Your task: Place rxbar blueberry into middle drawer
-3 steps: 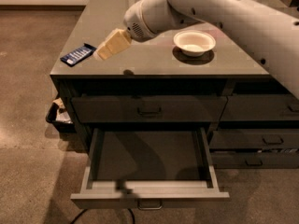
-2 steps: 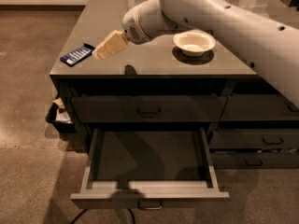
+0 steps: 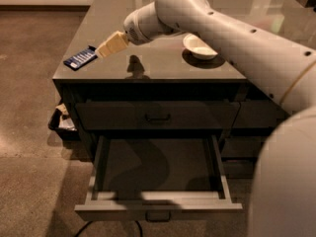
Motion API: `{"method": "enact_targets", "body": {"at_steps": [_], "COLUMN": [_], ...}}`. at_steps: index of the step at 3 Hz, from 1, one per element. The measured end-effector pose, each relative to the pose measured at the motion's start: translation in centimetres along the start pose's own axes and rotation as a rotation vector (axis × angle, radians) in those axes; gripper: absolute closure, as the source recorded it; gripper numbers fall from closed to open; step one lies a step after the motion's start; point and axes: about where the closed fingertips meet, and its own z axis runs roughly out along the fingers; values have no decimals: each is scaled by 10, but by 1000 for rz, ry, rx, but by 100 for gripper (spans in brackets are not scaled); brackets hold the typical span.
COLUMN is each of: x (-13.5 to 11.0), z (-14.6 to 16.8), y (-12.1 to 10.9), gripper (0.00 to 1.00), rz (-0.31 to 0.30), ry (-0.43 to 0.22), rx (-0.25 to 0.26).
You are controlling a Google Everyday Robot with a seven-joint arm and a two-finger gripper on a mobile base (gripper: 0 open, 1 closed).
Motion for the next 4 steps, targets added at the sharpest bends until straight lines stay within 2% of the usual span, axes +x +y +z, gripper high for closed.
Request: {"method": "enact_targets", "body": {"at_steps": [2, 3, 4], "x": [-10, -13, -13], "z": [71, 90, 112], "y": [1, 9, 29], "gripper": [0, 0, 0], "rz": [-3, -10, -10], "ry": [19, 32, 63], "rx": [-102, -130, -164]}}
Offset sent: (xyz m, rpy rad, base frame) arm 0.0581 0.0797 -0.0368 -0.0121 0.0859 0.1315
